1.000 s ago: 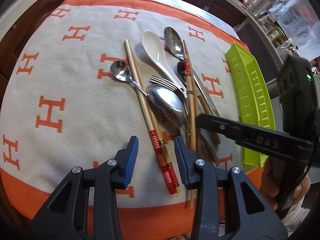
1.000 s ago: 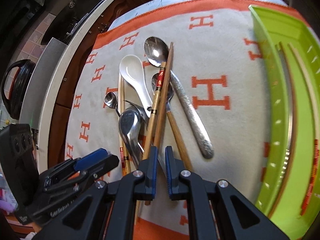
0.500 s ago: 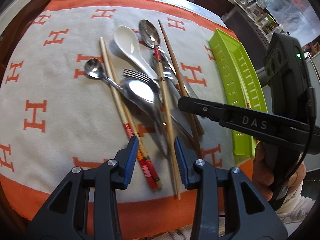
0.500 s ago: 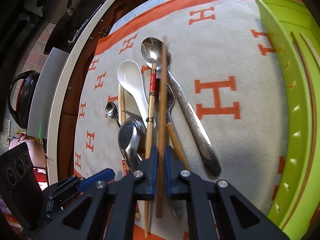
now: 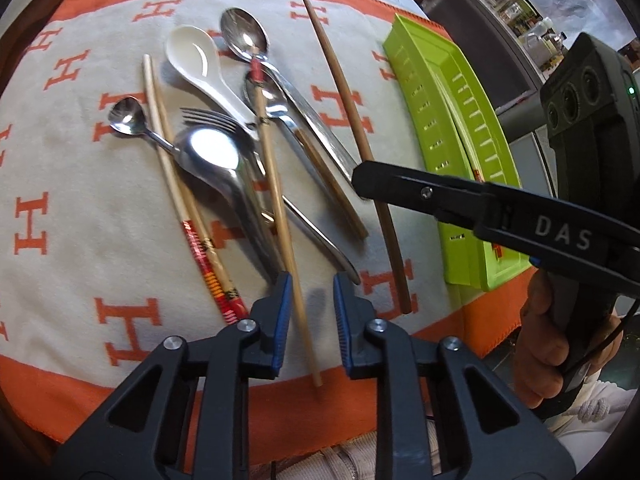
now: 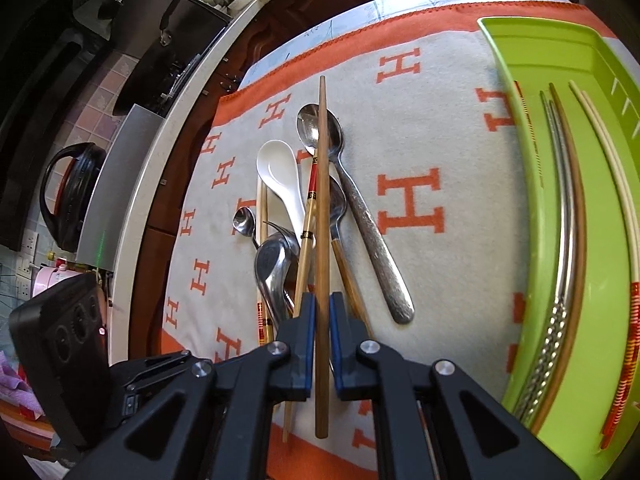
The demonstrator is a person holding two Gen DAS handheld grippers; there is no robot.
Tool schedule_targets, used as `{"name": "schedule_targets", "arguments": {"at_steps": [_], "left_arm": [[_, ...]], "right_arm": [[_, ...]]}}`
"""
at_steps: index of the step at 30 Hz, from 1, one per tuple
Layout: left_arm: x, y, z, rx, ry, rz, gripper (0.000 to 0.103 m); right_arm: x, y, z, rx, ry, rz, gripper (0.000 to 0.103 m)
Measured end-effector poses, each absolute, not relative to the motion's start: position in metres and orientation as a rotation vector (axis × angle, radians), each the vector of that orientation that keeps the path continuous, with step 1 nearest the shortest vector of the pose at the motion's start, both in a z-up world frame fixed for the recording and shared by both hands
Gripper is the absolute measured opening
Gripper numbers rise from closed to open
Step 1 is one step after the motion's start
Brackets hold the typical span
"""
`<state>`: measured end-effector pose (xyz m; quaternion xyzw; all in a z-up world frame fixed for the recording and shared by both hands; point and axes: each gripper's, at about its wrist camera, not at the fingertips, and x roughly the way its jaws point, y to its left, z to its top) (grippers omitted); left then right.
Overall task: Organize utensils
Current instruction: 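Grasp a bamboo chopstick with the left gripper, then carry both chopsticks into the green tray and open both grippers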
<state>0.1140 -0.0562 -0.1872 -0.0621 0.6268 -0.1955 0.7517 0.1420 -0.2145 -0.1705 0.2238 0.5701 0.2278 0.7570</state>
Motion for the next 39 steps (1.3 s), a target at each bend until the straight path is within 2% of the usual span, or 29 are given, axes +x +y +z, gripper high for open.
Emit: {"name": "schedule_targets", "arguments": {"at_steps": [8,18,21,23,30,39], "left_arm": [[0.122,-0.069,-0.202,-0.126,1.413,-0.382,0.016],[0.135,-0.095,-0.202,-0.042,1.372,-0.273,0.016],[0.141,-0.098,-0.202,-0.04,1.356,-0.234,0.005],[0.142,-0.094,-0.203,-0.101,1.355,-0.24,0.003],[0.13,-0.084,-0.178,-0.179,1.282,-0.27,0.003],[0.121,-0.114,-0.133,-0.177,1.212,-0.393,0.003]], "right_arm": [[0.135,-0.227,-0.169,0.515,1.227,0.52,0.007],[0.127,-0.238,-0.17,0.529,1.21,0.54,0.007],[0.125,-0.241,-0.17,0.536,1.205,0.544,0.007],[0.124,-0.243,-0.17,0.542,1.204,0.546,0.007],[0.116,-0.255,-0.165,0.559,1.188,0.54,0.007],[0.105,-0.275,-0.155,0.58,1.155,0.505,0.007]]}}
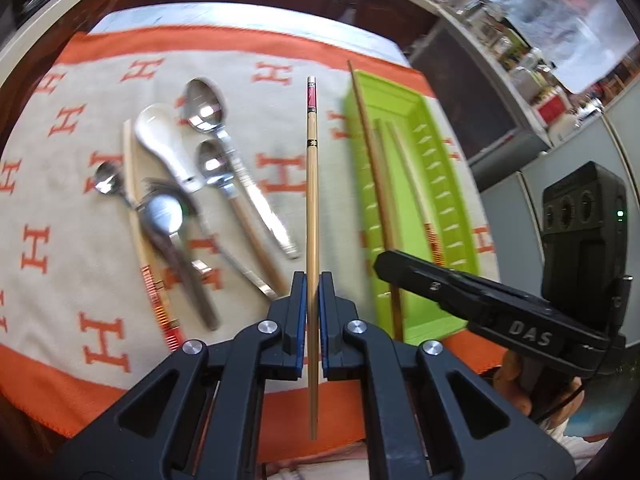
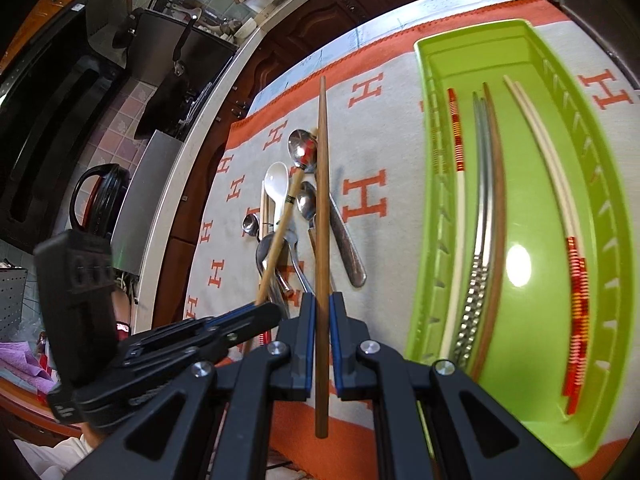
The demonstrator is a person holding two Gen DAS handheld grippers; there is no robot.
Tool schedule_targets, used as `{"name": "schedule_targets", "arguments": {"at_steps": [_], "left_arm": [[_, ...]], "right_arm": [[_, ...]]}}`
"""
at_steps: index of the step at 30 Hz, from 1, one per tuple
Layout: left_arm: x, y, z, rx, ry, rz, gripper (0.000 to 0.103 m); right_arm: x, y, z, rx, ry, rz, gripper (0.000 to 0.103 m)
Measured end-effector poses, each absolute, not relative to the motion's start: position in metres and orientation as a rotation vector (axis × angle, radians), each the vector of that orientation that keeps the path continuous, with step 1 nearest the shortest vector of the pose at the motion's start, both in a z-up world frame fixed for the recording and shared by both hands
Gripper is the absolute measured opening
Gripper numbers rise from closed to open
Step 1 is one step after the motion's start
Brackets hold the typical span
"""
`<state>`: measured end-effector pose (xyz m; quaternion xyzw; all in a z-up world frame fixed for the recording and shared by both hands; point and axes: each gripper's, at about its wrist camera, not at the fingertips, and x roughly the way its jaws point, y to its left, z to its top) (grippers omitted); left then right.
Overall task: Organize utensils
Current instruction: 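Carry both chopsticks into the green tray and open both grippers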
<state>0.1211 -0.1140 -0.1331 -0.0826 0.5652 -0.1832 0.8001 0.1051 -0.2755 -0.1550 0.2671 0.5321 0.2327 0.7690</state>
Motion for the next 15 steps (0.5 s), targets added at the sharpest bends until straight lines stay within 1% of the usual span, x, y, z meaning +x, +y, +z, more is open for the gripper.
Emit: {"name": "schedule_targets", "arguments": {"at_steps": [7,15], "left_arm": [[0.128,-0.167,-0.11,-0.124,1.159,-0.486,0.003],[0.144,-0.214,-0.121,-0.122,1.186,-0.51,0.003]], "right_arm": [[0.097,-0.313,-0.143,0.609,1.107,0.401,0.007],[0.101,-0.357,-0.143,0.596,1.096,0.234,0.007]]}}
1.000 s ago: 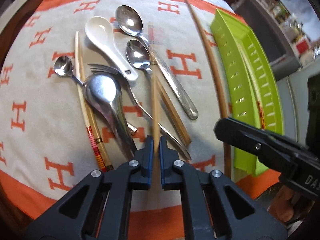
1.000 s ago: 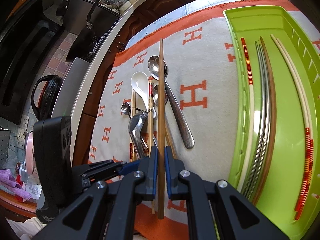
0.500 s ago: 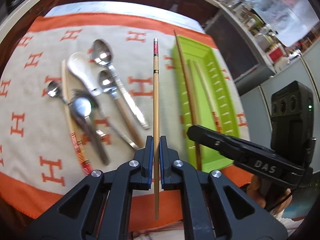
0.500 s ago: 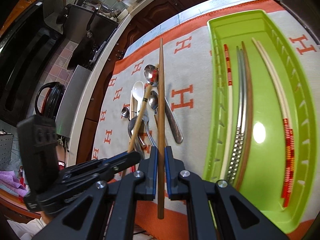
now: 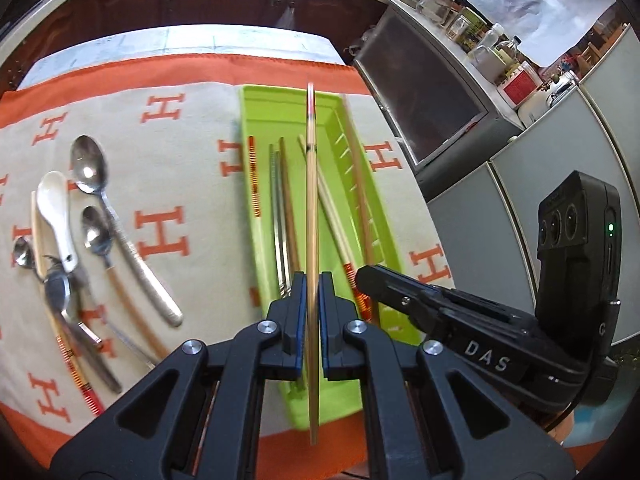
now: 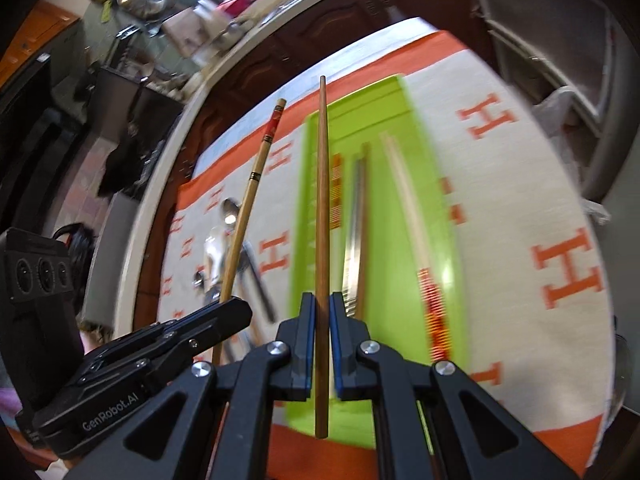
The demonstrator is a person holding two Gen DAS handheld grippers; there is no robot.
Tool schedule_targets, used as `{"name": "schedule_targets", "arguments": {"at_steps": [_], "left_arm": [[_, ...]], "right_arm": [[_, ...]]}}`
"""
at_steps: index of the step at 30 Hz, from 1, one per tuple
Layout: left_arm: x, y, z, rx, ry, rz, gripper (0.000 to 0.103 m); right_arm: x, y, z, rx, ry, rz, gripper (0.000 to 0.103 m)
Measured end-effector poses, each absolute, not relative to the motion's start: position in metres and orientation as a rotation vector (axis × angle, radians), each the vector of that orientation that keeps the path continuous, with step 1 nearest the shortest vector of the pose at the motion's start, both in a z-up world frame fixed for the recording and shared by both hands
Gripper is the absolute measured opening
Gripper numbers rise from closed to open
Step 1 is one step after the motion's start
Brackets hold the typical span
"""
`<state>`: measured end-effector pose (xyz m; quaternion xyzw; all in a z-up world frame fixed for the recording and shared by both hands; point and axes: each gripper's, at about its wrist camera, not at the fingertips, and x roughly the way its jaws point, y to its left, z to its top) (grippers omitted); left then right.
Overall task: Organize utensils
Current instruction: 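Carry both chopsticks into the green tray and open both grippers, then move both tools back over the utensil pile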
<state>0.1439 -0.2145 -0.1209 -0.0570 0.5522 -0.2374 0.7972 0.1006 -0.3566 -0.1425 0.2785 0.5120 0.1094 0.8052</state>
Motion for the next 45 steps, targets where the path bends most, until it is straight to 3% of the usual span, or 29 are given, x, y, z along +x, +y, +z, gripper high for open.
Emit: {"name": "schedule_targets", "arguments": {"at_steps": [3,5,11,45], "left_arm": [[0.147,-0.223,-0.132,-0.096,1.211,-0.5,0.004],[0.145,-0.227,-0.14,-0.064,1.228,-0.496,0.019],[0.136,-0.223,-0.142,-0.037,1.21,-0.476,0.04],[0.085,-0.086,-0.111,-0.132,1.109,-0.277,0.041]], "right_arm": [[0.106,-0.365,-0.148,0.577,1.117,0.21,0.008],[0.109,-0.368,-0.151,0.562,1.134,0.187,0.01],[0.109,-0.367,-0.155,0.544,1.14,0.163,0.011],[0.073,-0.27,-0.135,0.391,1.176,0.29,0.011]]}}
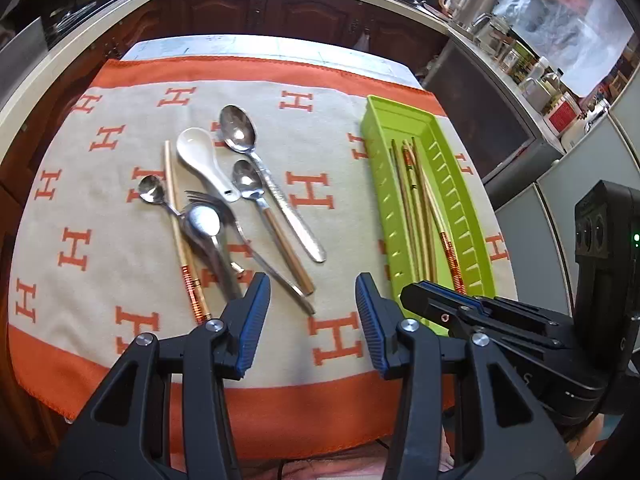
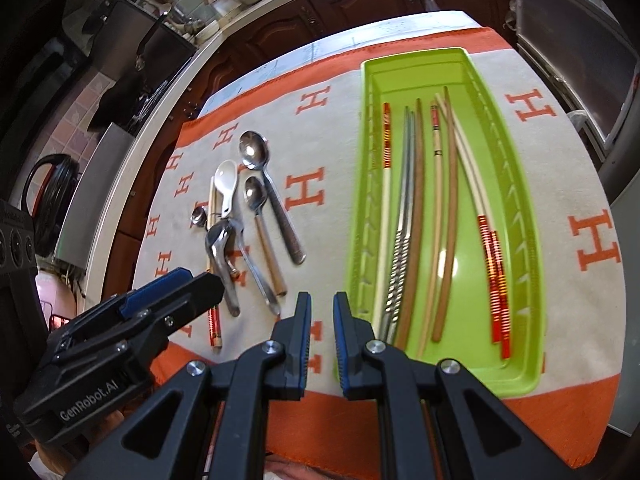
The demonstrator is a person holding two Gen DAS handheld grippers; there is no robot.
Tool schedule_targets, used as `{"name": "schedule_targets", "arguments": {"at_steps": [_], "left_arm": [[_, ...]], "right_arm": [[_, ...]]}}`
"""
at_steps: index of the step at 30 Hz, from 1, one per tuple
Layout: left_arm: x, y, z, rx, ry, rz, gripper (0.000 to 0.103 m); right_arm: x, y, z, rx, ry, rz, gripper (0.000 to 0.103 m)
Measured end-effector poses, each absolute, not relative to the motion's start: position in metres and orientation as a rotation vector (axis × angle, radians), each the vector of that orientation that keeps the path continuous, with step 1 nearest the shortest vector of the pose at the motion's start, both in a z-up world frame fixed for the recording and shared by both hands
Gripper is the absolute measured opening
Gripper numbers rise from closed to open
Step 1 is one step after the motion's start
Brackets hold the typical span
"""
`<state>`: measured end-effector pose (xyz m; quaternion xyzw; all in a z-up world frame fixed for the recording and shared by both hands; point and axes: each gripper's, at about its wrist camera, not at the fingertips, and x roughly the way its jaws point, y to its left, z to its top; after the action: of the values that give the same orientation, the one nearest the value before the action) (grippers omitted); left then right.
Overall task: Organize utensils
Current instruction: 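Move both tools back over the utensil pile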
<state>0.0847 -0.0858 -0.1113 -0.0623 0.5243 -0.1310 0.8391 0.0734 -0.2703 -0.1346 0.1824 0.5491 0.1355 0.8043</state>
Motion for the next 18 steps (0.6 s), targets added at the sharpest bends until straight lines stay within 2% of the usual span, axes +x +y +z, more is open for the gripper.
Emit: {"name": "schedule_targets", "arguments": {"at_steps": [18], "left_arm": [[0.079,-0.031,-0.115,-0.171,1.09,-0.182,0.041]], "right_arm": [[0.077,-0.217,-0.126,0.3,1.191,0.338,0.011]]}}
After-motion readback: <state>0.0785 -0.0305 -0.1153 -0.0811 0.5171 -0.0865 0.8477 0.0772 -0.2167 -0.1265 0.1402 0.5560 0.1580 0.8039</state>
